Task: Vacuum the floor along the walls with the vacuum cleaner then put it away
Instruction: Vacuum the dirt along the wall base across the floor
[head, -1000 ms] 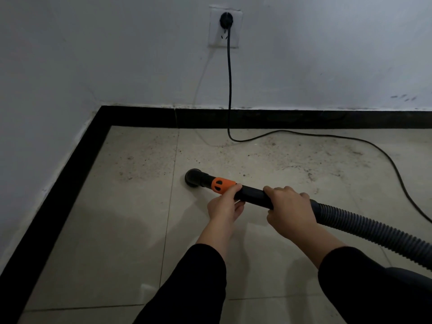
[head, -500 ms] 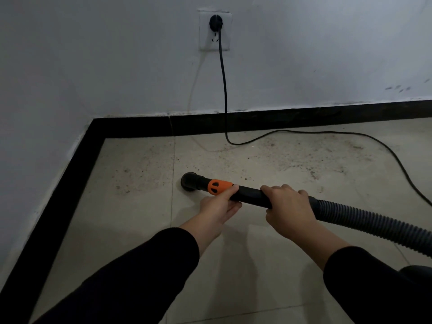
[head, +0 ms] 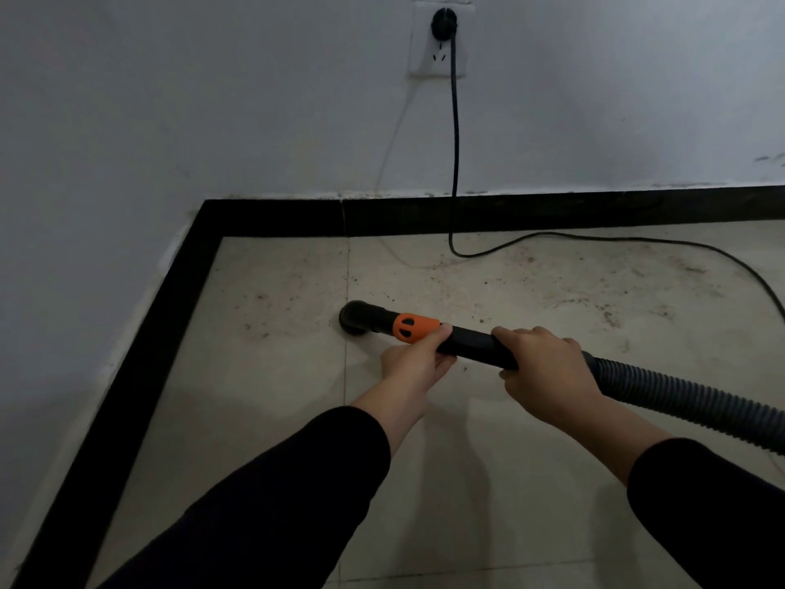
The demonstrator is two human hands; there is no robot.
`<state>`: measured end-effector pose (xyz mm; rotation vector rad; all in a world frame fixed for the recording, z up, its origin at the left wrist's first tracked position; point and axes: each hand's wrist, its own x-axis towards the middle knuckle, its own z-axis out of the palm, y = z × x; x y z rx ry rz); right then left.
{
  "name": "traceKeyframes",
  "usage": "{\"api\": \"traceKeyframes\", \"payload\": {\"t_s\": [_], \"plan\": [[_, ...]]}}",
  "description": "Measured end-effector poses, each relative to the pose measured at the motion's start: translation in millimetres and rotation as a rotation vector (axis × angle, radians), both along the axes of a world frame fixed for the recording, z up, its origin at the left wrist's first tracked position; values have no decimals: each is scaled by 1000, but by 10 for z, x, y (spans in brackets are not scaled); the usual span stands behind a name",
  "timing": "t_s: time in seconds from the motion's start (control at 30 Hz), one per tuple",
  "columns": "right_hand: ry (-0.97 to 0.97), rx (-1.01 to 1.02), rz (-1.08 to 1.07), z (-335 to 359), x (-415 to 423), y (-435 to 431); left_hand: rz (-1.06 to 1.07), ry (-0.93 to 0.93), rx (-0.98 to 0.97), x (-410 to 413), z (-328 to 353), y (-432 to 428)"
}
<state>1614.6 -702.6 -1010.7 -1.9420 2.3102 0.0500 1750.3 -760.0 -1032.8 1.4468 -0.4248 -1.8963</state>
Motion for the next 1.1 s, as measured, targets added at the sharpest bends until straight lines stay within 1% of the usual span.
{"api": "traceKeyframes", "payload": {"t_s": [0.27,0.43,0.93,1.1], "plan": [[1,-16,1,72,114,-73,1,12,8,101,30,-59],[2,-27,37,48,168,-182,32,15,12,189,-4,-128],[-23,-62,93,-23,284,-258,57,-1,-21,377,-2,-143],[-37,-60,112,-19,387,-294,97,-11,-35,498,24,-140]]}}
